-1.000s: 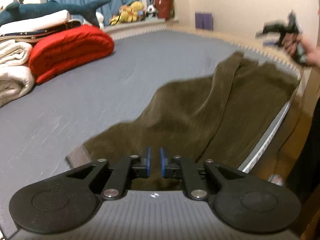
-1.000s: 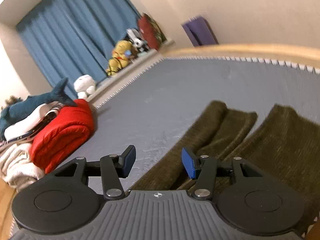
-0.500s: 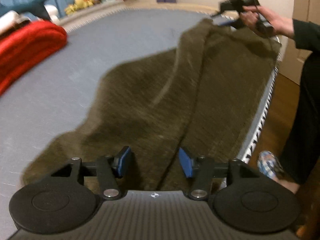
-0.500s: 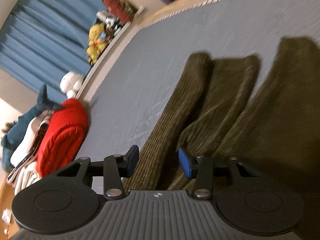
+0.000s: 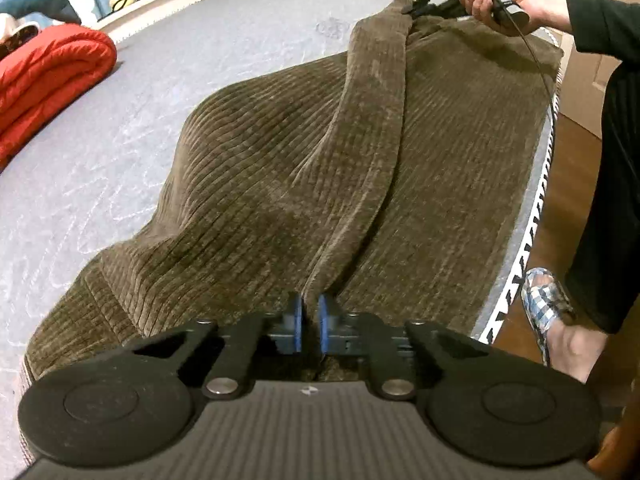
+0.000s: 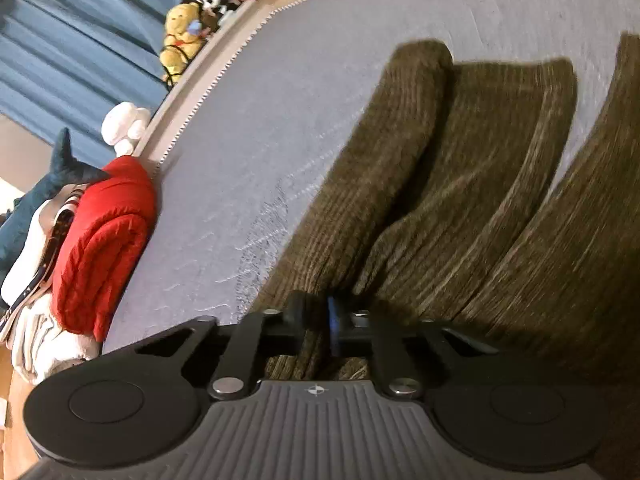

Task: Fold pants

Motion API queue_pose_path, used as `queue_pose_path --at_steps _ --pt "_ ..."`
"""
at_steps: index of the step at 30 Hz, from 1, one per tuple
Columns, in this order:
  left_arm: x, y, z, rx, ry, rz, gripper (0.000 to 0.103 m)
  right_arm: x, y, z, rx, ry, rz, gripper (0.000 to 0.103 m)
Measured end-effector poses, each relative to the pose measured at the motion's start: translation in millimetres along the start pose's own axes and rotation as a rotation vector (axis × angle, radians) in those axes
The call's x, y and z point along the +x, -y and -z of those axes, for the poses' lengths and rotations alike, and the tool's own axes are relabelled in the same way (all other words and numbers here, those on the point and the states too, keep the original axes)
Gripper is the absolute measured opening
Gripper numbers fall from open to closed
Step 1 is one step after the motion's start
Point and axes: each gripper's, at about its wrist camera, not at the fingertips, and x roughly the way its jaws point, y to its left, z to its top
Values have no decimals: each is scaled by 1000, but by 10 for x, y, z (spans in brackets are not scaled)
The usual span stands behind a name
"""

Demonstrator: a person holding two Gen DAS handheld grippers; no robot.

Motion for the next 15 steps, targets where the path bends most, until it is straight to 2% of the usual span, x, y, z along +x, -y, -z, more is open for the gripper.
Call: queue_pose_path --at_steps 2,5,9,12,14,15 --pt "-52 38 -4 21 18 -16 7 -130 -39 -5 -37 31 -11 6" --pt "-281 -4 -36 -1 97 -24 7 -492 -182 -18 -90 116 -32 6" --pt "-712 -158 17 -42 212 -3 6 -1253 -384 42 -146 202 5 5" --pt "-881 -136 169 25 205 28 6 -1857 -330 271 -68 174 103 5" --pt "-890 -73 288 89 160 86 7 -2107 -208 502 -24 123 186 6" --pt "-883 -31 342 124 130 101 11 -2175 -122 616 -12 92 228 9"
